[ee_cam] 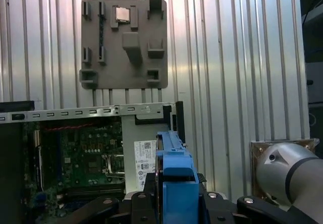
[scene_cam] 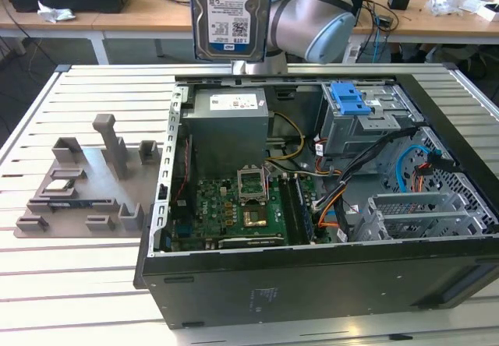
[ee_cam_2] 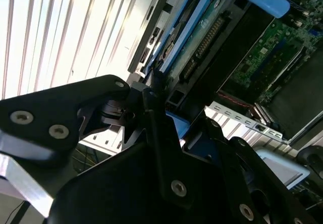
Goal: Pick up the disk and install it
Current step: 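Pick up the disk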
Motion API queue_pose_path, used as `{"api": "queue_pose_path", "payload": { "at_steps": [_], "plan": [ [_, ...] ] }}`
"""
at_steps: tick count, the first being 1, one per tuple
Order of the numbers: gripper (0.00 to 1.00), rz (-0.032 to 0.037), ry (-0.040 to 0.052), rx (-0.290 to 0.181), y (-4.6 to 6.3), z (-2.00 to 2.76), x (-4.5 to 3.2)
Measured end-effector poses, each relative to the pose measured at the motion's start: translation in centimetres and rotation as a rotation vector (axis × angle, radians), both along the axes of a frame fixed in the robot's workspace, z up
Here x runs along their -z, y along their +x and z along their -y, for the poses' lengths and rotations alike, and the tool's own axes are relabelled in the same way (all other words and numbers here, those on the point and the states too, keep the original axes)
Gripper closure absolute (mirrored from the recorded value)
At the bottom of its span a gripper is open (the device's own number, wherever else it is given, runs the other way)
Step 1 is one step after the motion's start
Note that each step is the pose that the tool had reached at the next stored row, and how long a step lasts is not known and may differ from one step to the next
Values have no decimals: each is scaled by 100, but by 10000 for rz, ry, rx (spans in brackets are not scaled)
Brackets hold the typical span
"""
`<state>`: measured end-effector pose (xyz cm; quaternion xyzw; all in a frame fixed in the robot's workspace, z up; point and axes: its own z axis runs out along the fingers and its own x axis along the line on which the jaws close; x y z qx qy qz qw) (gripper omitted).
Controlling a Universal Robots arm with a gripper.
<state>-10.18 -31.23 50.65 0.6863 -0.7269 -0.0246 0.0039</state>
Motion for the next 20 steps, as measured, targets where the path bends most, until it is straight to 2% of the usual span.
{"api": "queue_pose_path", "payload": {
  "at_steps": [6,9,15,20],
  "plan": [
    [63,-6,22,-2,112,87,9],
    [63,-5,24,-1,146,111,12],
    [63,-6,21,-1,226,141,15],
    [63,-9,22,-3,403,156,25]
  ]
}}
